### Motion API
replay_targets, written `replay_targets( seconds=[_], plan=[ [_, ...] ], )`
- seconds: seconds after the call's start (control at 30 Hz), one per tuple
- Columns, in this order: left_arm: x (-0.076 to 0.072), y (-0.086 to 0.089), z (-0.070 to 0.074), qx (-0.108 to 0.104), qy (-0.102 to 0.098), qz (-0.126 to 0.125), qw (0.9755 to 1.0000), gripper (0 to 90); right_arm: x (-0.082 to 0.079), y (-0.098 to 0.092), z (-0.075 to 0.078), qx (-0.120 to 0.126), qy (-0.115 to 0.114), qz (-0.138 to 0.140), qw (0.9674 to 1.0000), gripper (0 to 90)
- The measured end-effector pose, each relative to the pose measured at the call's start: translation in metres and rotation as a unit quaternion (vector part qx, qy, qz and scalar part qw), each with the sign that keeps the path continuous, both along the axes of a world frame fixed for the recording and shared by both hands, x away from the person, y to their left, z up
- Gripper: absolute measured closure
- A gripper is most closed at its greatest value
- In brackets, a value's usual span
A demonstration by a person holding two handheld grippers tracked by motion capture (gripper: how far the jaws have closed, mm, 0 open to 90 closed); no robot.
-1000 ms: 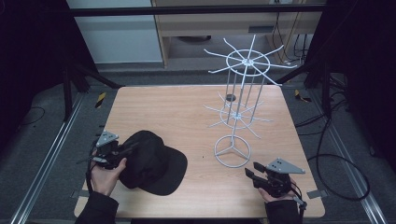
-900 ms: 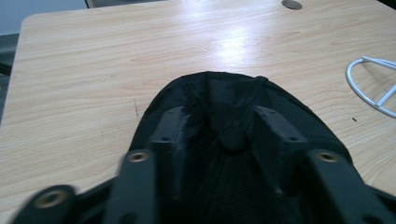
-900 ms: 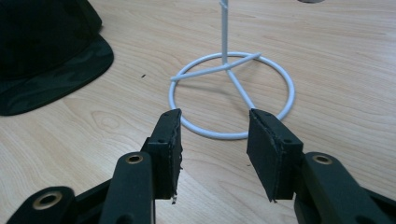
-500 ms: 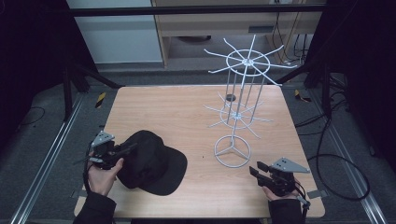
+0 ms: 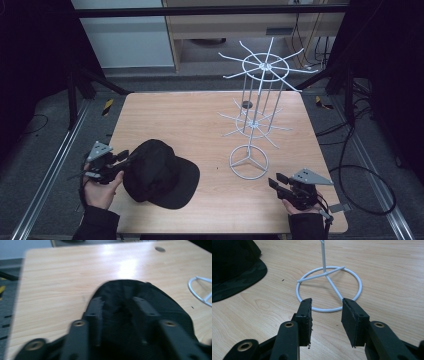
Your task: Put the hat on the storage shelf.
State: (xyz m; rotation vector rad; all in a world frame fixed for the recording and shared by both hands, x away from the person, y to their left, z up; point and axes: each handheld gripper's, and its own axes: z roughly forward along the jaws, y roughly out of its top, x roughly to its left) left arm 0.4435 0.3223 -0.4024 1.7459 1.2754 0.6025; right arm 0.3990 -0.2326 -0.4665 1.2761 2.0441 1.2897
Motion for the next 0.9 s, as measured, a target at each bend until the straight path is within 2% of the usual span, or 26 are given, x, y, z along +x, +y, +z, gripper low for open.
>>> replay_targets(
  seconds=[0.03, 0.1, 0.2, 0.27, 0.3, 0.4, 0.43, 0.5, 0.57, 0.6, 0.63, 0.7, 0.77, 0.83, 0.9],
  plan=[
    [-0.001, 0.004, -0.001, -0.004, 0.003, 0.004, 1.0, 46.6, 0.0, 0.0, 0.0, -0.001, 0.0, -0.001, 1.0, 60.3],
    [-0.004, 0.013, -0.007, -0.011, 0.009, 0.012, 0.9998, 41.5, 0.0, -0.001, 0.0, 0.0, 0.003, -0.002, 1.0, 60.4],
    [0.001, 0.021, -0.022, -0.02, 0.032, 0.026, 0.999, 38.0, 0.001, -0.001, -0.001, -0.004, 0.002, -0.002, 1.0, 60.5],
    [0.008, 0.022, -0.03, -0.039, 0.041, 0.032, 0.9979, 37.5, 0.001, 0.0, -0.001, -0.003, 0.006, -0.003, 1.0, 60.5],
    [0.013, 0.022, -0.031, -0.048, 0.04, 0.035, 0.9974, 37.8, 0.002, 0.0, -0.002, -0.005, 0.005, -0.003, 1.0, 60.5],
    [0.022, 0.017, -0.028, -0.054, 0.028, 0.034, 0.9975, 39.3, 0.002, 0.0, -0.002, -0.006, 0.01, -0.004, 0.9999, 60.6],
    [0.026, 0.015, -0.029, -0.062, 0.033, 0.028, 0.9972, 40.0, 0.003, 0.0, -0.002, -0.006, 0.01, -0.003, 0.9999, 60.6],
    [0.034, 0.01, -0.034, -0.054, 0.06, 0.019, 0.9965, 40.4, 0.003, 0.0, -0.002, -0.006, 0.01, -0.002, 0.9999, 60.6],
    [0.04, 0.007, -0.047, -0.058, 0.091, 0.009, 0.9941, 40.7, 0.003, 0.0, -0.003, -0.008, 0.01, -0.002, 0.9999, 60.6],
    [0.043, 0.006, -0.052, -0.06, 0.107, 0.004, 0.9925, 42.5, 0.003, 0.0, -0.003, -0.009, 0.01, -0.001, 0.9999, 60.6],
    [0.044, 0.006, -0.056, -0.059, 0.112, 0.001, 0.9919, 46.3, 0.003, 0.001, -0.003, -0.009, 0.01, 0.0, 0.9999, 60.6],
    [0.043, 0.006, -0.056, -0.06, 0.124, -0.003, 0.9905, 61.8, 0.003, 0.001, -0.003, -0.011, 0.01, 0.002, 0.9999, 60.7],
    [0.043, 0.006, -0.056, -0.073, 0.13, -0.015, 0.9888, 78.2, 0.003, 0.002, -0.003, -0.01, 0.011, 0.002, 0.9999, 60.9],
    [0.042, 0.004, -0.055, -0.062, 0.128, -0.017, 0.9896, 84.7, 0.003, 0.002, -0.003, -0.011, 0.01, 0.003, 0.9999, 61.0],
    [0.041, 0.003, -0.052, -0.052, 0.117, -0.017, 0.9917, 86.2, 0.003, 0.002, -0.003, -0.012, 0.01, 0.003, 0.9999, 61.0]
  ],
)
